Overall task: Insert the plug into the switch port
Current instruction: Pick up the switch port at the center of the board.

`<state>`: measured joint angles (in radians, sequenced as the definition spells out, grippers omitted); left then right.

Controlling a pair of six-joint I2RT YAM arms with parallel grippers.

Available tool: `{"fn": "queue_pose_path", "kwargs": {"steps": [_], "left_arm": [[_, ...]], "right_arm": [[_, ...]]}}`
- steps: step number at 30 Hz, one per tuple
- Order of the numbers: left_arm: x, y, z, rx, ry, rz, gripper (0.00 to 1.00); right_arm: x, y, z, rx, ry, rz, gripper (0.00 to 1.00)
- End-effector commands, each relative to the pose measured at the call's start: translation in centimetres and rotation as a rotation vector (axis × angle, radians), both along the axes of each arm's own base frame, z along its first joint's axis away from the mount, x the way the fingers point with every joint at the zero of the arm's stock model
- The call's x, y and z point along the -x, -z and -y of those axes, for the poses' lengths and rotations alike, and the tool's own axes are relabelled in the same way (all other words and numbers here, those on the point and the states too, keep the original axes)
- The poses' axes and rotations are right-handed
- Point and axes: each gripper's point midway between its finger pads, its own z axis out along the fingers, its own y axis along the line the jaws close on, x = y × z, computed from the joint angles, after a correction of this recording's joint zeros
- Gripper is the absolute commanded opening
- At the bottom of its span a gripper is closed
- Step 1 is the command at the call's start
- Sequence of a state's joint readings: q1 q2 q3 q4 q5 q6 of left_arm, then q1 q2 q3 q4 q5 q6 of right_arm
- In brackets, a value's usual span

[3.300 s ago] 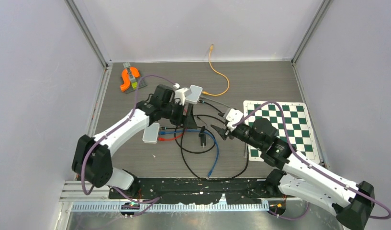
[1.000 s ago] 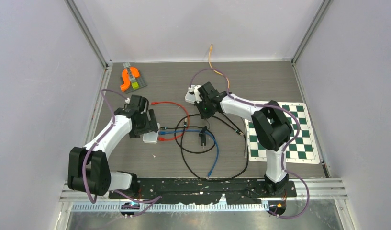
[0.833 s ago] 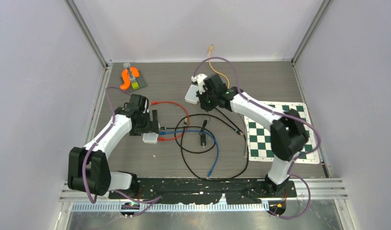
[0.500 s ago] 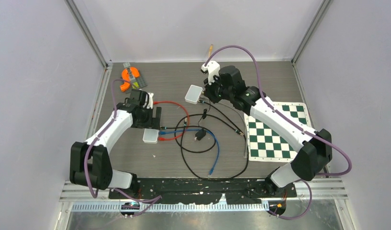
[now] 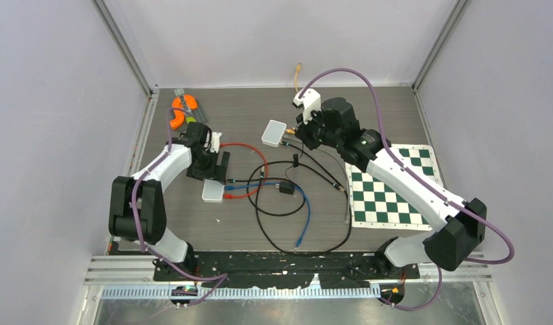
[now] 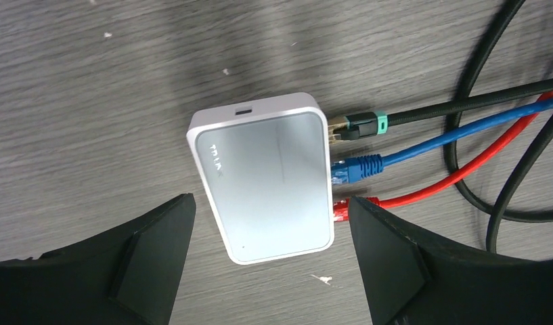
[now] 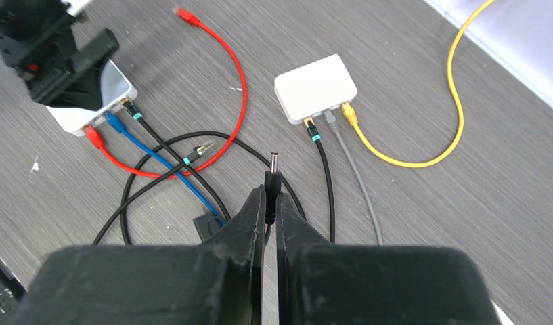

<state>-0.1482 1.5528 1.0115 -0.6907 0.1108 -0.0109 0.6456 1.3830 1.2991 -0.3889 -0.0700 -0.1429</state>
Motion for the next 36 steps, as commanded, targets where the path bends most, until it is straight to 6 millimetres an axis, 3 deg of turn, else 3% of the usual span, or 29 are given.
{"fn": "queue_pose_path", "kwargs": {"steps": [1, 7, 12, 23, 26, 28, 29, 32, 36], "left_arm": [[-1.6, -0.5, 1.2, 0.059, 0.05, 0.021, 0.86], [-1.9, 0.3, 0.8, 0.033, 0.04, -0.006, 0.85], [-1.7, 0.9, 0.9, 0.038, 0.046, -0.035, 0.83], [-3.0, 1.4, 0.8, 0.022, 0.049, -0.048, 0.77], [-2.9, 1.3, 1.0, 0.032, 0.037, -0.046, 0.82], [-2.8, 0.9, 0.9, 0.03, 0.026, -0.034, 0.97], [-2.9, 0.7, 0.6, 0.012, 0.019, -0.019, 0.99], [-3.5, -0.2, -0.5, -0.042, -0.003, 0.038, 1.0], [-3.9, -0.2, -0.3, -0.031, 0.0, 0.046, 0.98]], "right_arm": [[1.5, -5.9, 0.0, -0.12, -0.044, 0.09, 0.05], [4.8, -9.7, -0.9, -0.238, -0.162, 0.075, 0.05], [5.4, -11.4, -0.3, -0.269, -0.153, 0.114, 0.05], [5.3, -11.2, 0.9, -0.257, -0.113, 0.155, 0.05], [5.4, -11.6, 1.1, -0.256, -0.111, 0.169, 0.05], [5.4, -11.7, 1.3, -0.25, -0.106, 0.177, 0.05], [5.5, -11.9, 1.4, -0.25, -0.104, 0.186, 0.05], [5.6, -12.1, 1.7, -0.25, -0.1, 0.193, 0.05], [5.9, -12.3, 1.7, -0.26, -0.106, 0.198, 0.05]]}}
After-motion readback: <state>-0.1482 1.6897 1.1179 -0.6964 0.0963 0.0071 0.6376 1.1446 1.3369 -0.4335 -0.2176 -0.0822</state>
